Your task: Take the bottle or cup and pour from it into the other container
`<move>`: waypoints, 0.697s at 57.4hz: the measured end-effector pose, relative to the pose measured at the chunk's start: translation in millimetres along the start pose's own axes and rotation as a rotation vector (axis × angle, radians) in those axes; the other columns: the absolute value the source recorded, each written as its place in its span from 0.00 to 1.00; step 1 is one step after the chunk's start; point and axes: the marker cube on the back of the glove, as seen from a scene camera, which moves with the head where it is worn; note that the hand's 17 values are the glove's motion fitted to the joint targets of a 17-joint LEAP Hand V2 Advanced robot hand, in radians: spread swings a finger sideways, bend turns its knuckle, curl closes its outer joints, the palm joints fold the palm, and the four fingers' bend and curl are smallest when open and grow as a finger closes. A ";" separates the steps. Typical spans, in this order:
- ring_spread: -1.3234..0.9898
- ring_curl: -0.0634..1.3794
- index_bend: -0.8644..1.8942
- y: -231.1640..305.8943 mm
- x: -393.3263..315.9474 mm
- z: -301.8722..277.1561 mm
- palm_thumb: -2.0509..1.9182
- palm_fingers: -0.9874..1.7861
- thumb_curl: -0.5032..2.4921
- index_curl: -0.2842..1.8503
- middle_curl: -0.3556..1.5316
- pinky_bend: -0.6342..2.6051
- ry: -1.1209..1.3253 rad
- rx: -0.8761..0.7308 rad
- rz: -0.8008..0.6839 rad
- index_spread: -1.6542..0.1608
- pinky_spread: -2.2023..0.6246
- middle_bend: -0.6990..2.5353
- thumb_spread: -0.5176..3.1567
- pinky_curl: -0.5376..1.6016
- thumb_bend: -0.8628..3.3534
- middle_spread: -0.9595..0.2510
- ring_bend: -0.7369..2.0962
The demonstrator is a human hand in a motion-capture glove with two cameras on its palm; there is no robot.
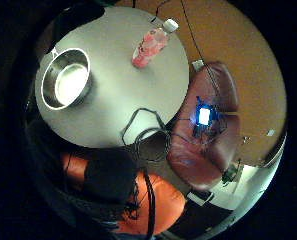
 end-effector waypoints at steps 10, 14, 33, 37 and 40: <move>0.54 0.13 0.39 -15.9 4.7 -2.4 0.66 0.47 0.22 0.22 0.25 0.33 -0.016 -0.023 0.015 0.73 0.85 0.27 0.38 0.34 0.28 0.70 0.35; 0.54 0.14 0.39 -20.7 6.9 -3.8 0.66 0.46 0.23 0.23 0.26 0.33 -0.009 -0.033 0.018 0.72 0.85 0.27 0.41 0.35 0.28 0.68 0.35; 0.53 0.19 0.38 -40.4 15.3 -16.5 0.67 0.46 0.25 0.27 0.30 0.32 0.049 -0.046 0.002 0.71 0.86 0.27 0.46 0.38 0.25 0.67 0.35; 0.53 0.19 0.38 -42.2 18.0 -18.5 0.68 0.46 0.26 0.27 0.30 0.32 0.059 -0.048 0.006 0.70 0.86 0.27 0.46 0.38 0.25 0.67 0.35; 0.53 0.20 0.38 -47.7 19.2 -21.2 0.68 0.46 0.26 0.27 0.31 0.32 0.068 -0.046 0.001 0.70 0.86 0.27 0.46 0.39 0.24 0.67 0.35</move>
